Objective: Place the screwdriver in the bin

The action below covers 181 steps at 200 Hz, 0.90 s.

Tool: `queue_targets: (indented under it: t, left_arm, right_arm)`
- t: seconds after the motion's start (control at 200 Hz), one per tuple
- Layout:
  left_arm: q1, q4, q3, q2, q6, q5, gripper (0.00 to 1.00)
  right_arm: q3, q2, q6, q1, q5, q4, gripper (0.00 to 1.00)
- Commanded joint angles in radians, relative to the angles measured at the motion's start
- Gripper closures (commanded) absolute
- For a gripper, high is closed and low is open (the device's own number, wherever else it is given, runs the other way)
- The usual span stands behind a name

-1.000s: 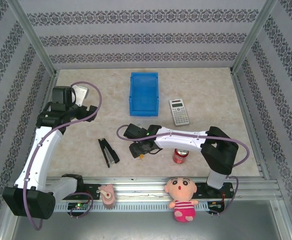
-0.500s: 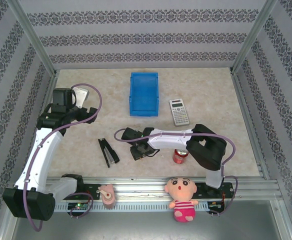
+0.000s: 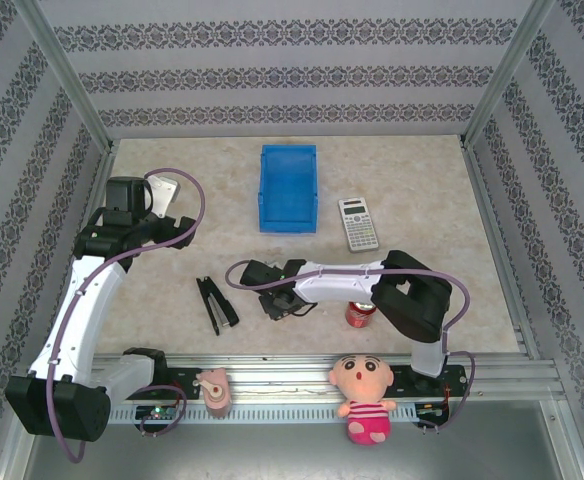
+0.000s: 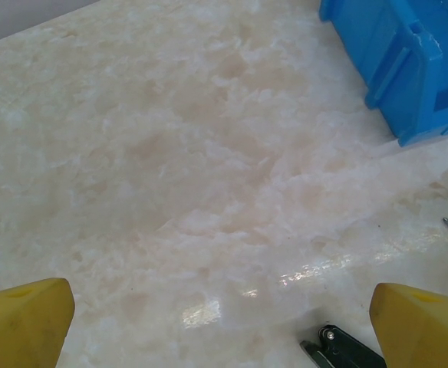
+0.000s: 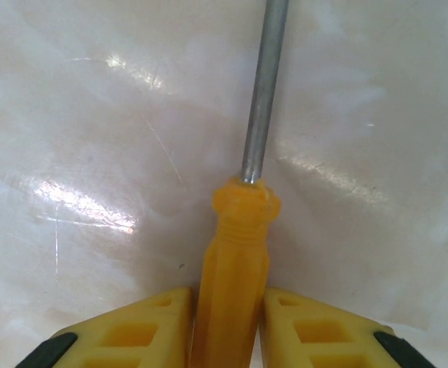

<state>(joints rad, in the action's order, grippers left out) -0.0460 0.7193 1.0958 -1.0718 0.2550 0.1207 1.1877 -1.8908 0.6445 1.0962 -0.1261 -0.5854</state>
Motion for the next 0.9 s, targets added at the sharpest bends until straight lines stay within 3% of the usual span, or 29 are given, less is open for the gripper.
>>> queue_targets:
  t: [0.0, 0.2, 0.57, 0.749, 0.899]
  left_arm:
    - [-0.008, 0.031, 0.006, 0.002, 0.021, 0.005, 0.01]
    - [-0.008, 0.040, 0.039, 0.006, 0.021, -0.017, 0.01]
    - [-0.008, 0.067, 0.058, 0.040, 0.029, -0.039, 0.01]
    - [-0.008, 0.085, 0.060, 0.081, 0.014, -0.016, 0.01]
    - [-0.008, 0.114, 0.039, 0.130, 0.038, 0.109, 0.01]
  right_arm:
    - [-0.046, 0.003, -0.011, 0.007, -0.029, -0.002, 0.75]
    - [-0.057, 0.032, -0.038, 0.007, -0.021, 0.006, 0.81]
    - [-0.025, 0.221, -0.111, -0.012, -0.050, -0.094, 0.82]
    - [0.014, 0.328, -0.156, -0.108, -0.026, -0.125, 0.81]
    - [0.082, 0.327, -0.203, -0.209, 0.009, -0.128, 0.81]
